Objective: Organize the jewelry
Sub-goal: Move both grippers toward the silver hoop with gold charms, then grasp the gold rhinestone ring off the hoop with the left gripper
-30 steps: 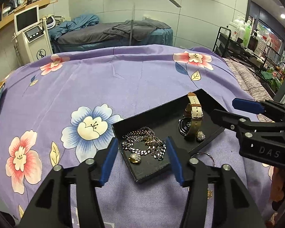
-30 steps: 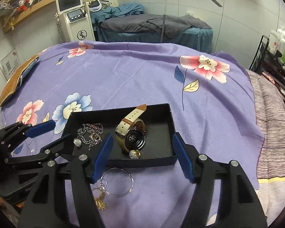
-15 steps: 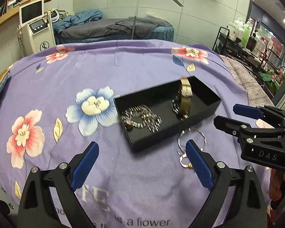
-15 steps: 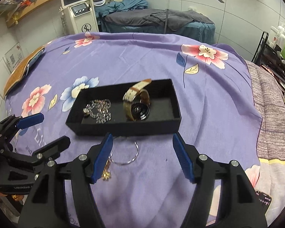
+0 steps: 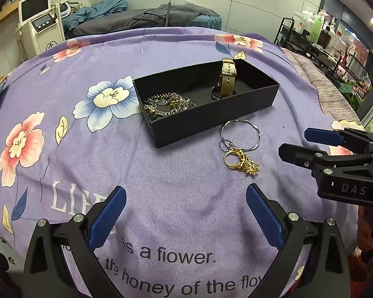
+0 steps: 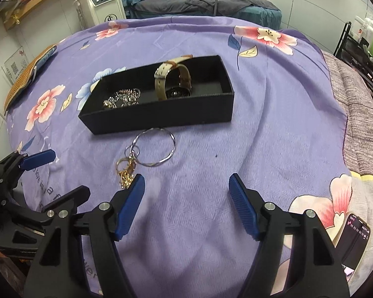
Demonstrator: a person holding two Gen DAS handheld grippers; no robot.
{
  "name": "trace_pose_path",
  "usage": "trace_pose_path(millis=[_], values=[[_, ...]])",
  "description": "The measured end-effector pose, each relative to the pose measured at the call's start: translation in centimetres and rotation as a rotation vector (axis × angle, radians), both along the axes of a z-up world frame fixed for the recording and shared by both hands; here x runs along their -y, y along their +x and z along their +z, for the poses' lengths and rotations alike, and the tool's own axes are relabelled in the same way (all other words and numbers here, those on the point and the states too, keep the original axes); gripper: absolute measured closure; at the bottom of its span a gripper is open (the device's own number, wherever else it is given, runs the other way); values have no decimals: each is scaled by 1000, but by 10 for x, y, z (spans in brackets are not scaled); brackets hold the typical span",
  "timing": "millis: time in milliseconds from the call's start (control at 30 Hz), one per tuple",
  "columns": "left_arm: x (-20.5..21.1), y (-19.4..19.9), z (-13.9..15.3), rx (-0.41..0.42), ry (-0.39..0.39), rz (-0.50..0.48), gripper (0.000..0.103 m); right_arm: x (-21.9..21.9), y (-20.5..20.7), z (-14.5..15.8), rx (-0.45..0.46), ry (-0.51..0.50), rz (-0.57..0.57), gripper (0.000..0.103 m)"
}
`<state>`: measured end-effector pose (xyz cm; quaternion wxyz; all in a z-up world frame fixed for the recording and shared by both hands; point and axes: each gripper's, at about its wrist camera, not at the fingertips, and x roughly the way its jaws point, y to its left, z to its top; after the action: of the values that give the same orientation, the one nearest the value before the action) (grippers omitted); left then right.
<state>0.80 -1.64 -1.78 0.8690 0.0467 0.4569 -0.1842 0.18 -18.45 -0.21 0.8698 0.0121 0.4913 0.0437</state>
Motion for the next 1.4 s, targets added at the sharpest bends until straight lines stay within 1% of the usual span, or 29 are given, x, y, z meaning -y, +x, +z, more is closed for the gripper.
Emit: trace_pose_path(millis=[233, 333, 467, 567, 600, 800, 833, 900, 933, 967, 1067, 1100, 1300, 1400], values=[[8, -6, -5, -3, 11, -36, 9, -12, -5, -10, -29, -24, 95, 33], [10, -7, -8, -7, 14, -46, 13, -16, -6, -12, -33, -38, 110, 33], [7, -7, -11, -9, 32, -38, 15, -19, -4, -10, -35, -1, 145, 37], [2, -6, -11, -7, 43, -26, 16, -26, -1, -11, -44, -4, 191, 48], [0, -6, -11, -9, 43, -21, 16, -28, 0, -12, -48, -5, 201, 50], [-14, -3, -14, -21, 57, 10, 25, -44, 5, -15, -49, -10, 239, 51], [-14, -3, -15, -22, 62, 10, 26, -45, 6, -15, -47, -12, 242, 54], [-12, -2, -15, -20, 67, 6, 27, -49, 6, -16, -43, -33, 247, 71], [-11, -2, -15, -19, 68, 3, 28, -50, 6, -17, -38, -37, 244, 75], [-10, -2, -16, -20, 66, 0, 28, -49, 6, -18, -36, -34, 240, 80], [-4, -1, -15, -18, 62, -14, 30, -39, 7, -17, -39, 2, 211, 92], [-1, -1, -14, -16, 61, -23, 30, -35, 7, -17, -42, 17, 199, 94], [16, 0, -15, -7, 61, -67, 33, -14, 0, -16, -51, 57, 153, 98], [24, 5, -15, -8, 50, -82, 38, -8, -2, -15, -56, 80, 138, 98]])
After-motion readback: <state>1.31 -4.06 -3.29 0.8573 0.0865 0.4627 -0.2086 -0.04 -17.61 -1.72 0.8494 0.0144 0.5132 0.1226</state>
